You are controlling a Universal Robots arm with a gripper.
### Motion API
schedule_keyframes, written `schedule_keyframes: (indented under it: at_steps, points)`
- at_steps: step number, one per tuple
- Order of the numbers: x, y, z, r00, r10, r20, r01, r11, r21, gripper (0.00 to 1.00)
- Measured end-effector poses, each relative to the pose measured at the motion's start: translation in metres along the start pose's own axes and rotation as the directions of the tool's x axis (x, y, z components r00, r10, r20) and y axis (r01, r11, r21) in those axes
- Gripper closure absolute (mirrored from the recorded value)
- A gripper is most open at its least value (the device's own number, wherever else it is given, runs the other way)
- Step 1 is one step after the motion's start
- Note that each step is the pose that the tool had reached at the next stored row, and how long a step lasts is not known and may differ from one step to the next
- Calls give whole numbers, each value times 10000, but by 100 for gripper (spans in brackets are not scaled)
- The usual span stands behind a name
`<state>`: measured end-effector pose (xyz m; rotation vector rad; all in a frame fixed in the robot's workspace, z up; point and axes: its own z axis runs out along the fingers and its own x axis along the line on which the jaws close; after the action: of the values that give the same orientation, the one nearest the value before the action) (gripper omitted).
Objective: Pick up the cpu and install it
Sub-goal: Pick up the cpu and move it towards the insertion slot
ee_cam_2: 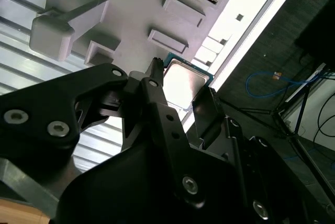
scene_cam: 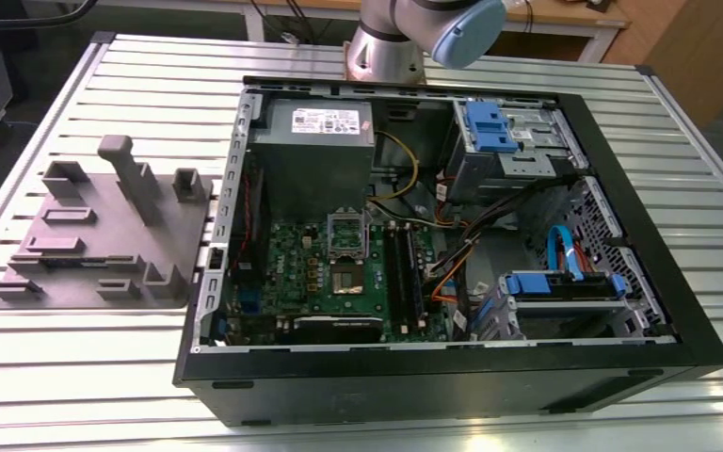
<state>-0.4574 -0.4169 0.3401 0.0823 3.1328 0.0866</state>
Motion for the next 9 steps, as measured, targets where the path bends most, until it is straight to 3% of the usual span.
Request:
schedule_keyframes:
  at_steps: [9]
  points:
    - [0,1,-21,10000,0,-1,0,10000,2,53]
